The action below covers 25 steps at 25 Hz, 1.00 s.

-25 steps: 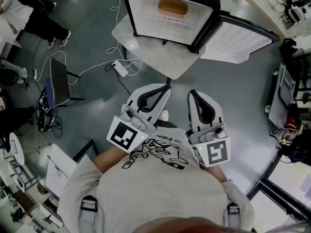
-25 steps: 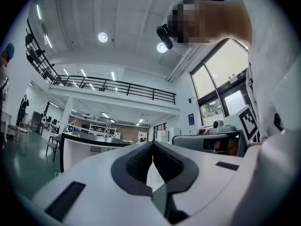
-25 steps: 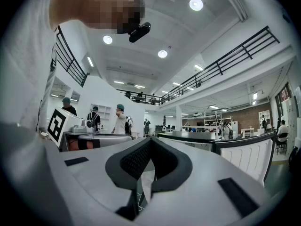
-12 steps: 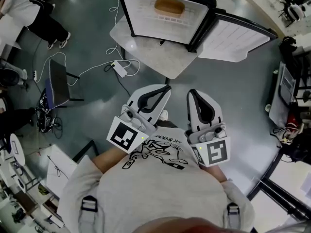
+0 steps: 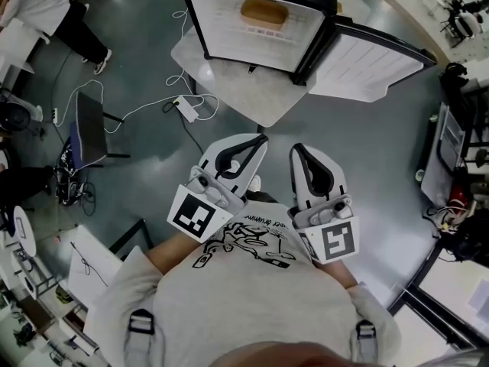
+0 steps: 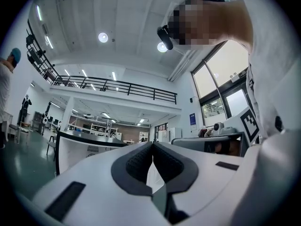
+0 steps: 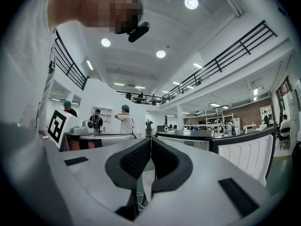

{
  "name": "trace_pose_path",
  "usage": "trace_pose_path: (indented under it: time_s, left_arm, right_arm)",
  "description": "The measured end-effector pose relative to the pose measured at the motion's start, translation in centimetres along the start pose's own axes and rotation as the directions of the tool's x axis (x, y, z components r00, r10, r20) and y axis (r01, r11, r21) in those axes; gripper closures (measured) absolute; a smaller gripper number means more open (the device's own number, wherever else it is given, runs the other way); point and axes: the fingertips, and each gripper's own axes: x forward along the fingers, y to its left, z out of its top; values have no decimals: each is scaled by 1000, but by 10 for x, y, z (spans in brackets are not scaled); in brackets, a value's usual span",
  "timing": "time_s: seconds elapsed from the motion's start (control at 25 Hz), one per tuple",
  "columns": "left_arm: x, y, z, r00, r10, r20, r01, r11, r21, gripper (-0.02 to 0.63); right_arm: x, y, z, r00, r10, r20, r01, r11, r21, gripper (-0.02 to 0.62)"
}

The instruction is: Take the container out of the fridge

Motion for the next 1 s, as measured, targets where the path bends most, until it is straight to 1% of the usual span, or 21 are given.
trace_pose_path:
  time_s: [0.24, 0.48, 1.0]
  left_arm:
    - [5, 11, -4, 1000, 13, -8, -13, 1000, 3, 591]
    - [13, 25, -2, 1000, 14, -8, -14, 1000, 6, 591]
    - [50, 86, -4, 1000, -5, -23, 5, 1000, -3, 591]
  right_arm:
    - [10, -5, -3, 1000, 15, -1, -15, 1000, 12, 569]
    - [25, -13, -2, 1000, 12, -3, -12, 1000, 0, 569]
    - [90, -42, -3, 1000, 5, -16, -5, 1000, -3, 569]
